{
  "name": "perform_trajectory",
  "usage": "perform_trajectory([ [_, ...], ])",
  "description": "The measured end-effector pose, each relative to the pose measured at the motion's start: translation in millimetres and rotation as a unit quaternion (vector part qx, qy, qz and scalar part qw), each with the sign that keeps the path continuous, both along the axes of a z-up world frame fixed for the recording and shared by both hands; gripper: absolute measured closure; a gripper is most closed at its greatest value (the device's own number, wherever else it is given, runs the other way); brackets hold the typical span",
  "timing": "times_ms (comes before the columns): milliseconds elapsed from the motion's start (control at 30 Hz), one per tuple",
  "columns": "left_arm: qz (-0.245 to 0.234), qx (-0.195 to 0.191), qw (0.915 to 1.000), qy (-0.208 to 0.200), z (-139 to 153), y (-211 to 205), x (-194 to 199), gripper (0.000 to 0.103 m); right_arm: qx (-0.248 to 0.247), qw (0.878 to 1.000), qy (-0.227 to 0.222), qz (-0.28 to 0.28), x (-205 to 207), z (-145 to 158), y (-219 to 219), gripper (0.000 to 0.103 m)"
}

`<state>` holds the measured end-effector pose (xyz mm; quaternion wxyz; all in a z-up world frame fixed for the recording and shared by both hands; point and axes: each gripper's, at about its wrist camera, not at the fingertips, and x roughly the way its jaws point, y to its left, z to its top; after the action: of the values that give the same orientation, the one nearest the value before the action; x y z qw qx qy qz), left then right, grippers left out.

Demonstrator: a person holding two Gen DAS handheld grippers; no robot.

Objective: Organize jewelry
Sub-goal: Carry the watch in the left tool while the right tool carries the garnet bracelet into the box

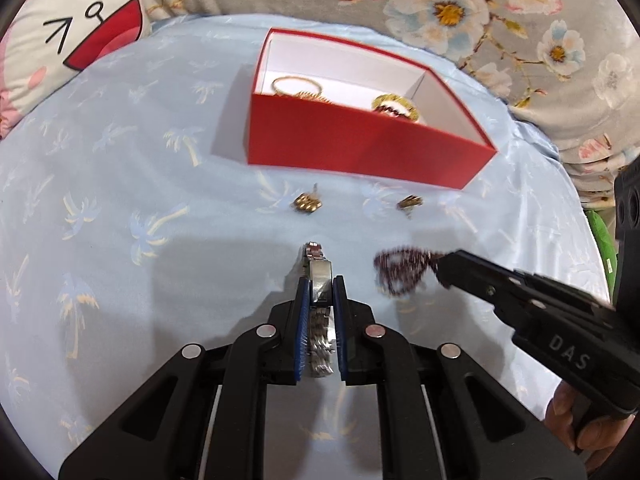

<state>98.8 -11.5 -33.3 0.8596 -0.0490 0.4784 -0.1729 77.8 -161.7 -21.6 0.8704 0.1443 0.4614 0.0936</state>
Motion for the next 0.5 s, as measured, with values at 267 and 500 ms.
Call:
perform_trajectory([
  [267,-0.015,-0.012,0.9996,-0.019,22.3,-5.7,-9.8,0.092,-0.017,0.999,-0.033,-0.026,-26.4,27.9,-11.5,0.099],
  [500,-0.024,-0.014,0.999,-0.035,40.9,-8.3,-15.7,0.092,-0.015,0.998,-0.047,-0.039,-35.4,38.5,-23.7,0.099],
])
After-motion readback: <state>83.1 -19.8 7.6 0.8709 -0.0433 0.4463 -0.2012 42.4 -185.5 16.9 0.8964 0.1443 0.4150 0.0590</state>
